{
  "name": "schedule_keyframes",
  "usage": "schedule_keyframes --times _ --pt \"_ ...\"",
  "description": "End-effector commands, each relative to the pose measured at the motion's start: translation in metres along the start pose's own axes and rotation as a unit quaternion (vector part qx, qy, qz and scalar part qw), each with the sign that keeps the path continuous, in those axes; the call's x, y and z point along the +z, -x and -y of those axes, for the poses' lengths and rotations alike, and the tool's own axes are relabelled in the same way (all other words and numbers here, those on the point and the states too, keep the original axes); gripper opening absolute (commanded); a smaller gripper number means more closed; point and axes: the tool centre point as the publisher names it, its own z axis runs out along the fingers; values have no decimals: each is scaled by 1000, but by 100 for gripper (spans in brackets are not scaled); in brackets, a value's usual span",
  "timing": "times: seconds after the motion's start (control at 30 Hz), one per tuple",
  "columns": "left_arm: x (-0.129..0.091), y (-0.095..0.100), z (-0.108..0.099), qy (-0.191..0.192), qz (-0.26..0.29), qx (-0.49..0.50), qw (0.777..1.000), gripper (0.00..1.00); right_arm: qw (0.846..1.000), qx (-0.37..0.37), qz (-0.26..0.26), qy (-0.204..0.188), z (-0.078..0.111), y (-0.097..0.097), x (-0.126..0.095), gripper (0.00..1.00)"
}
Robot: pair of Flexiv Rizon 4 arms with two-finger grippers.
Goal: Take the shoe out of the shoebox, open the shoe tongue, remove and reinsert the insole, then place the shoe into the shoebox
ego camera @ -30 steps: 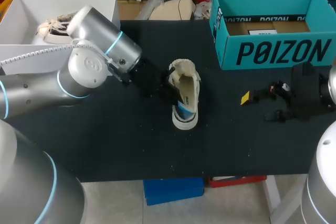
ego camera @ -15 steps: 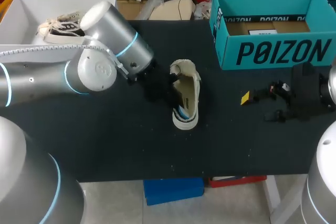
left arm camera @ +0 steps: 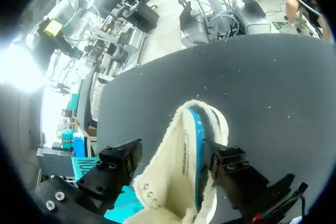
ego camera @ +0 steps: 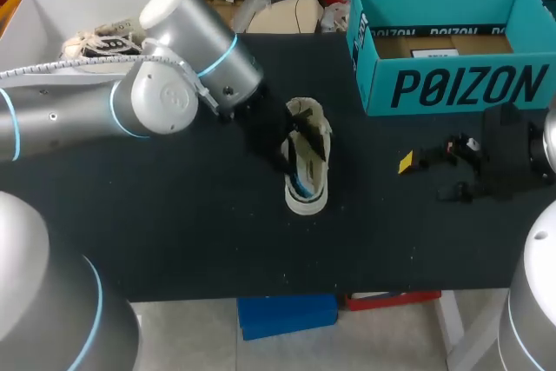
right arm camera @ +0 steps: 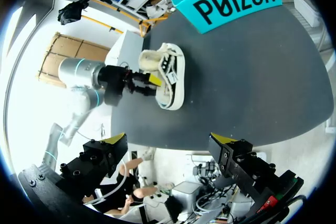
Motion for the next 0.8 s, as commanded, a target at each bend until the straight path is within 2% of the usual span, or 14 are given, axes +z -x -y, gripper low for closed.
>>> schedule_keyframes --times 0.03,0.1,0.13,0.17,0.23,0.27,0.37,0.47,0.8 --pt "-16 9 12 17 -9 11 1000 100 1000 0 1 0 0 -1 0 100" --pt "-15 11 13 20 -24 20 999 100 1000 0 1 0 0 -1 0 100" --pt "-15 13 14 15 -28 21 999 96 1000 0 1 0 0 -1 0 100" --pt "-15 14 15 21 -42 29 998 61 1000 0 1 0 0 -1 0 100" --pt "-16 15 15 35 -74 44 996 11 1000 0 1 0 0 -1 0 100" --pt "-15 14 15 41 -95 50 993 0 1000 0 1 0 0 -1 0 100" --pt "-12 7 11 72 -156 65 983 0 1000 0 1 0 0 -1 0 100" --pt "-10 1 8 90 -185 62 977 0 1000 0 1 0 0 -1 0 100" --pt "18 -14 1 75 -231 35 969 0 1000 0 1 0 0 -1 0 100"
